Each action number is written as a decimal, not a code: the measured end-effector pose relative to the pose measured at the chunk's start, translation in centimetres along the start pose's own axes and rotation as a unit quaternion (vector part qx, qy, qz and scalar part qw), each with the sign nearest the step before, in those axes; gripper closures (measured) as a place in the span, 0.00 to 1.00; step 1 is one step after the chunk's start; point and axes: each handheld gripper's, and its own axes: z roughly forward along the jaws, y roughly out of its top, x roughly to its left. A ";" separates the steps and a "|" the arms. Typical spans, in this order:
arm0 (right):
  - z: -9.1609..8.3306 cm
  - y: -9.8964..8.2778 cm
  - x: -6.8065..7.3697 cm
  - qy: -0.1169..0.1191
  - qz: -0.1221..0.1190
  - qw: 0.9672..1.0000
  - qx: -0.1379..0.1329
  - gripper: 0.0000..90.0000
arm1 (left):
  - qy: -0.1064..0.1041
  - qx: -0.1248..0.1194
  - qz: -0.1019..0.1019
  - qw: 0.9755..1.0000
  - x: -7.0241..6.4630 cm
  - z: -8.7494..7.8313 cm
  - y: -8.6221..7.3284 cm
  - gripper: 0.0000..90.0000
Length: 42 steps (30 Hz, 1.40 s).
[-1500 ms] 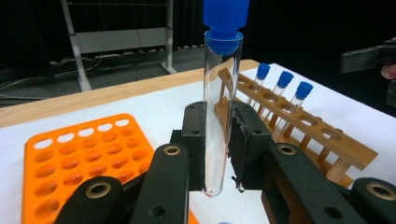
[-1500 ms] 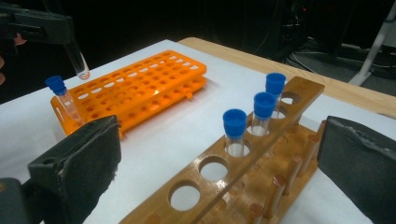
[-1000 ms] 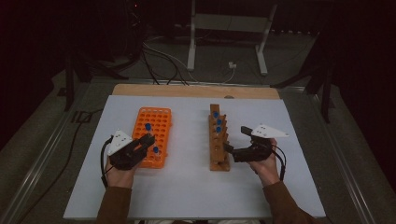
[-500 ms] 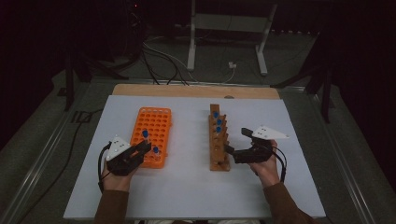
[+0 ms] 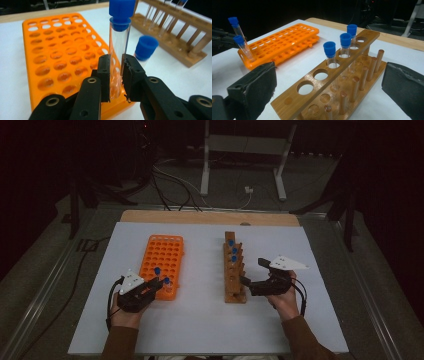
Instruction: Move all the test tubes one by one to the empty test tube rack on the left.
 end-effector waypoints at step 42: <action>0.8 -0.4 0.5 0.011 -0.004 1.000 0.012 0.00 | 0.007 0.052 0.025 0.998 -0.5 1.0 -1.0 0.86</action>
